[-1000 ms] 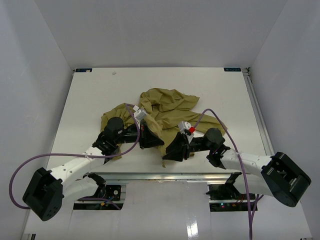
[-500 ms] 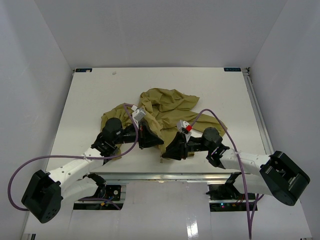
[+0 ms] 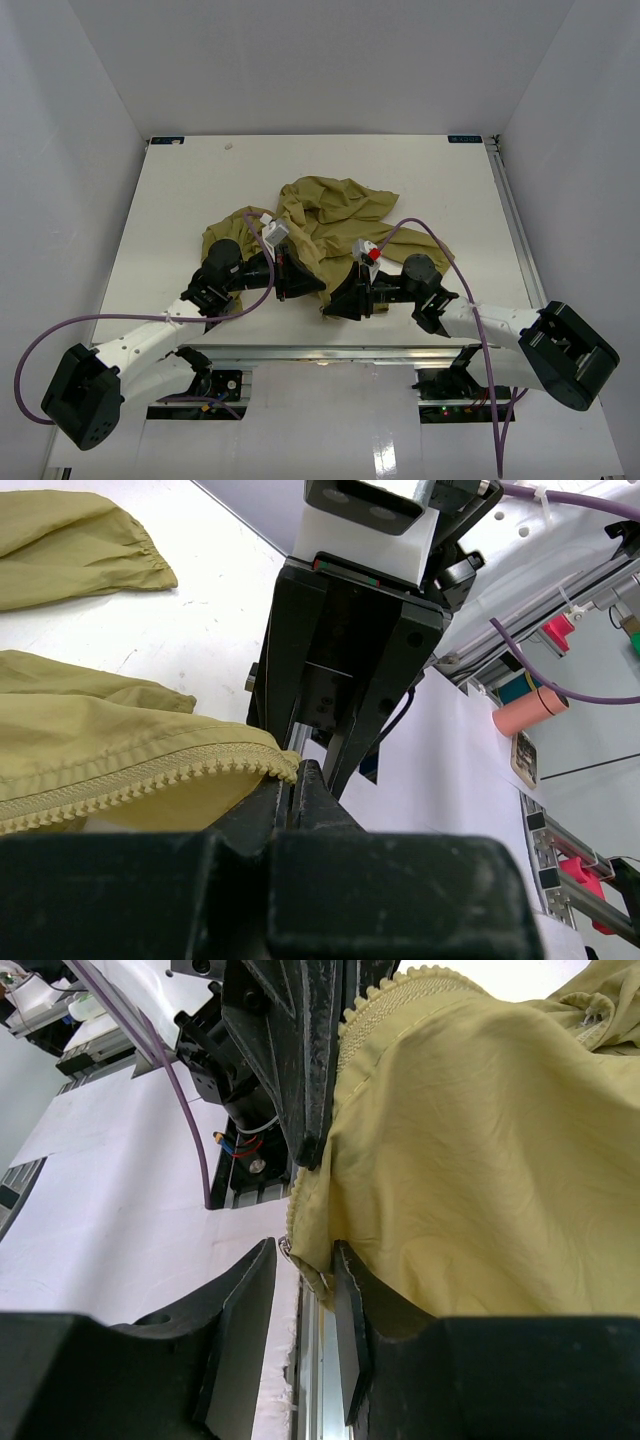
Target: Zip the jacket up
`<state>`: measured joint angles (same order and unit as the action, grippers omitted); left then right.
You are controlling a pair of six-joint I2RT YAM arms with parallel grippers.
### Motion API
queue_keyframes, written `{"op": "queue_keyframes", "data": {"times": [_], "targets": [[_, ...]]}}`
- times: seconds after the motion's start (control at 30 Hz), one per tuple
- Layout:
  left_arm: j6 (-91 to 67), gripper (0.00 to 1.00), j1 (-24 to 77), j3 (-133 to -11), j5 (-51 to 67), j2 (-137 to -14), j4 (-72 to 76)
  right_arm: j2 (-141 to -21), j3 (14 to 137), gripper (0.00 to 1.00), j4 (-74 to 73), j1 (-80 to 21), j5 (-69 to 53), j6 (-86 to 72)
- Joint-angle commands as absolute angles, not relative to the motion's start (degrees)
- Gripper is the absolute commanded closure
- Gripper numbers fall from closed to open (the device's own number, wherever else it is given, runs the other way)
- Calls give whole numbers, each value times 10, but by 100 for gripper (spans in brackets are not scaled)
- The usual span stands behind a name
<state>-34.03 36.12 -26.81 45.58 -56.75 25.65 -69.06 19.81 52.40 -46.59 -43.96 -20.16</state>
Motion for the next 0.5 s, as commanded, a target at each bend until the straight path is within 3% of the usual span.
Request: {"op": "queue_keyframes", "data": {"times": [0.0, 0.3, 0.47], "targets": [[-330, 100, 359, -260, 454, -556, 266, -680, 211, 64, 545, -468, -437, -203], [-326, 100, 359, -260, 450, -555, 261, -676, 207, 59, 554, -469, -436, -209], [-325, 100, 359, -259, 449, -554, 260, -675, 207, 64, 555, -469, -434, -211]]}}
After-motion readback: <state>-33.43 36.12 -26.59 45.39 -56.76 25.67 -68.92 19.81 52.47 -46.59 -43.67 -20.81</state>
